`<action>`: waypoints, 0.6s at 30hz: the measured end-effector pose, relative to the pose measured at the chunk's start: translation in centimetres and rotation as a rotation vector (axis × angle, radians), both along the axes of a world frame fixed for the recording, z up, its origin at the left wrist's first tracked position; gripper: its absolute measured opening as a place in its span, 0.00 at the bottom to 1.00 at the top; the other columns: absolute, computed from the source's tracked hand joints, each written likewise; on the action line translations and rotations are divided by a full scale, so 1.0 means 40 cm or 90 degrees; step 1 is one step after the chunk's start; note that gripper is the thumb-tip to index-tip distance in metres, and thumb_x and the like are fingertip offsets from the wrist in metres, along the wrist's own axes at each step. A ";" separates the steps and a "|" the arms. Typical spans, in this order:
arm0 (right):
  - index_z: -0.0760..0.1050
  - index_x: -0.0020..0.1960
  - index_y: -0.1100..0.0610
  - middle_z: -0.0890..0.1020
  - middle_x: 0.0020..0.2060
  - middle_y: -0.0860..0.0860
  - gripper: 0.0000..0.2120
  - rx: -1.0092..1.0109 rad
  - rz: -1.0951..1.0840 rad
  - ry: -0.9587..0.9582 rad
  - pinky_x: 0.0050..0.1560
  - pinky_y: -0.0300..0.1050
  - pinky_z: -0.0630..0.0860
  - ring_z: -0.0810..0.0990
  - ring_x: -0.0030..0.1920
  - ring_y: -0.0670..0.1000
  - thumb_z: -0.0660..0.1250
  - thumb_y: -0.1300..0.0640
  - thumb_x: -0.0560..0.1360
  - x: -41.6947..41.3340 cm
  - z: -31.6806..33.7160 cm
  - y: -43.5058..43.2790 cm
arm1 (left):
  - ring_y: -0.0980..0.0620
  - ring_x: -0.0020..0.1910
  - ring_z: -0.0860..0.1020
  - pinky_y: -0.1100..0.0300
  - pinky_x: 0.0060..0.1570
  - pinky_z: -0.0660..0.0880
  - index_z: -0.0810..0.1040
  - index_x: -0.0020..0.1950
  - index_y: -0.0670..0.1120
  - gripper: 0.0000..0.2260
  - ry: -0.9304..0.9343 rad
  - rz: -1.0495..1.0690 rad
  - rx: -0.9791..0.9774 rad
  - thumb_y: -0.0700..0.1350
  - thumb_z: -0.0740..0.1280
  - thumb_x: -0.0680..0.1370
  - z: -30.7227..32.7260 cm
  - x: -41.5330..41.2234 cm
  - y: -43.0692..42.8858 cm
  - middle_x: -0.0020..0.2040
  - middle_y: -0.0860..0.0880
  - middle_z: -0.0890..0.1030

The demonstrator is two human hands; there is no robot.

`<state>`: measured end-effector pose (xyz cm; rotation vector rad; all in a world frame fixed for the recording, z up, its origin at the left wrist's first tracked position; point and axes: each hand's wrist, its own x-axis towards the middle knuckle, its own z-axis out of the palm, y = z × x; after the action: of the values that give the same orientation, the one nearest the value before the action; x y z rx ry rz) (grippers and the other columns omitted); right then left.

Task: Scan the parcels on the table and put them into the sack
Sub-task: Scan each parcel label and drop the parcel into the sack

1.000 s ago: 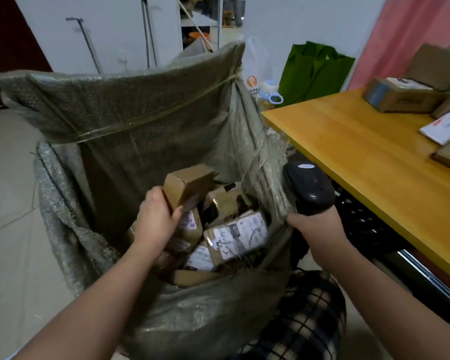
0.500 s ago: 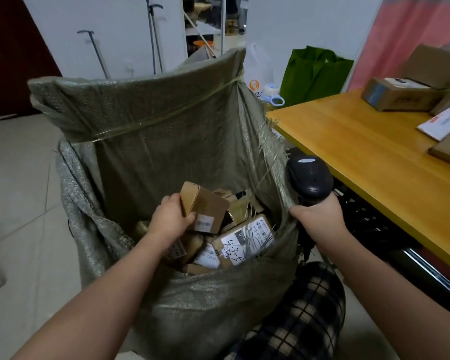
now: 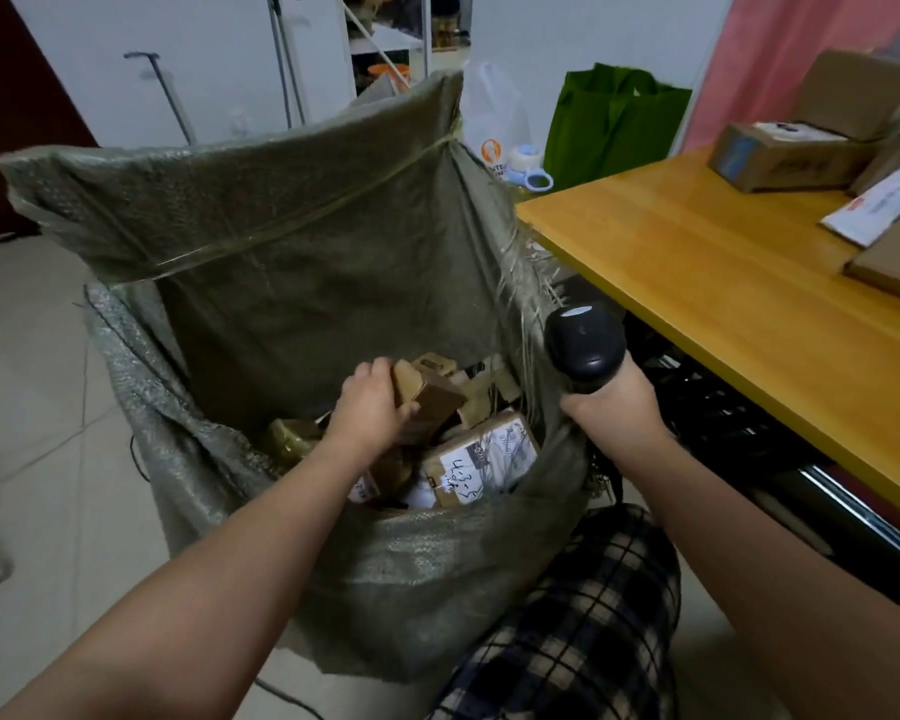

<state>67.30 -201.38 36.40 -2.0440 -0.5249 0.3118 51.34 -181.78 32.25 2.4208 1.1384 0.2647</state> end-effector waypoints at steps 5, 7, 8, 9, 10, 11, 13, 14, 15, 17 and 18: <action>0.73 0.62 0.56 0.80 0.47 0.49 0.24 0.013 -0.052 -0.045 0.46 0.41 0.71 0.78 0.47 0.47 0.75 0.59 0.68 0.043 0.030 -0.107 | 0.42 0.65 0.69 0.51 0.65 0.66 0.68 0.70 0.44 0.22 -0.098 -0.099 0.067 0.48 0.66 0.78 0.093 0.103 -0.074 0.65 0.43 0.71; 0.75 0.55 0.58 0.83 0.40 0.50 0.15 0.016 -0.065 -0.021 0.38 0.39 0.75 0.81 0.36 0.44 0.73 0.59 0.70 0.072 0.059 -0.168 | 0.44 0.65 0.69 0.52 0.65 0.67 0.69 0.69 0.45 0.20 -0.142 -0.154 0.068 0.48 0.66 0.78 0.137 0.158 -0.120 0.64 0.44 0.72; 0.76 0.51 0.60 0.83 0.34 0.52 0.10 0.029 -0.070 0.006 0.36 0.42 0.77 0.81 0.31 0.46 0.72 0.60 0.71 0.085 0.073 -0.204 | 0.45 0.64 0.69 0.52 0.65 0.67 0.70 0.68 0.46 0.19 -0.160 -0.185 0.069 0.48 0.66 0.78 0.157 0.189 -0.147 0.63 0.45 0.73; 0.77 0.47 0.61 0.82 0.30 0.53 0.07 0.048 -0.082 0.036 0.36 0.46 0.78 0.81 0.29 0.49 0.72 0.61 0.71 0.096 0.089 -0.243 | 0.46 0.64 0.70 0.52 0.65 0.68 0.71 0.68 0.46 0.19 -0.175 -0.219 0.070 0.48 0.66 0.78 0.176 0.222 -0.176 0.62 0.45 0.73; 0.76 0.46 0.61 0.81 0.27 0.53 0.06 0.071 -0.101 0.059 0.34 0.48 0.78 0.81 0.27 0.51 0.71 0.63 0.71 0.109 0.107 -0.285 | 0.45 0.63 0.71 0.52 0.64 0.68 0.71 0.67 0.45 0.18 -0.188 -0.256 0.074 0.48 0.66 0.78 0.193 0.261 -0.209 0.62 0.45 0.74; 0.76 0.47 0.62 0.81 0.26 0.52 0.06 0.090 -0.123 0.071 0.32 0.48 0.78 0.80 0.26 0.52 0.70 0.63 0.71 0.122 0.128 -0.325 | 0.45 0.62 0.71 0.52 0.64 0.68 0.72 0.67 0.44 0.18 -0.200 -0.293 0.078 0.47 0.66 0.78 0.209 0.301 -0.243 0.61 0.44 0.74; 0.76 0.48 0.66 0.79 0.24 0.52 0.07 0.116 -0.175 0.067 0.27 0.43 0.74 0.78 0.24 0.51 0.69 0.64 0.71 0.154 0.173 -0.407 | 0.45 0.63 0.71 0.51 0.64 0.68 0.71 0.67 0.44 0.18 -0.219 -0.366 0.080 0.48 0.66 0.78 0.235 0.386 -0.321 0.62 0.44 0.74; 0.76 0.47 0.67 0.78 0.24 0.52 0.07 0.128 -0.201 0.062 0.25 0.42 0.73 0.77 0.23 0.51 0.69 0.64 0.71 0.169 0.195 -0.446 | 0.45 0.63 0.71 0.52 0.63 0.68 0.71 0.67 0.44 0.18 -0.222 -0.398 0.079 0.48 0.65 0.79 0.245 0.429 -0.362 0.62 0.45 0.74; 0.76 0.45 0.66 0.77 0.24 0.53 0.06 0.136 -0.223 0.057 0.23 0.42 0.73 0.76 0.23 0.51 0.69 0.64 0.71 0.184 0.214 -0.483 | 0.46 0.63 0.70 0.53 0.62 0.67 0.71 0.67 0.45 0.18 -0.223 -0.426 0.077 0.49 0.65 0.79 0.253 0.471 -0.404 0.62 0.46 0.73; 0.75 0.41 0.63 0.76 0.24 0.54 0.04 0.137 -0.254 0.050 0.23 0.41 0.73 0.76 0.22 0.51 0.70 0.63 0.70 0.210 0.239 -0.549 | 0.46 0.63 0.70 0.55 0.60 0.65 0.70 0.68 0.46 0.18 -0.217 -0.476 0.063 0.49 0.64 0.79 0.258 0.555 -0.484 0.63 0.46 0.73; 0.75 0.39 0.62 0.75 0.23 0.54 0.05 0.137 -0.265 0.049 0.23 0.41 0.73 0.76 0.22 0.51 0.70 0.63 0.70 0.222 0.245 -0.576 | 0.45 0.63 0.69 0.55 0.60 0.65 0.70 0.68 0.46 0.19 -0.207 -0.496 0.054 0.50 0.64 0.79 0.256 0.596 -0.520 0.63 0.46 0.72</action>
<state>76.18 -224.44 46.19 -1.8673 -0.0743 0.0785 75.16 -202.60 42.47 2.5597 0.0143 0.4259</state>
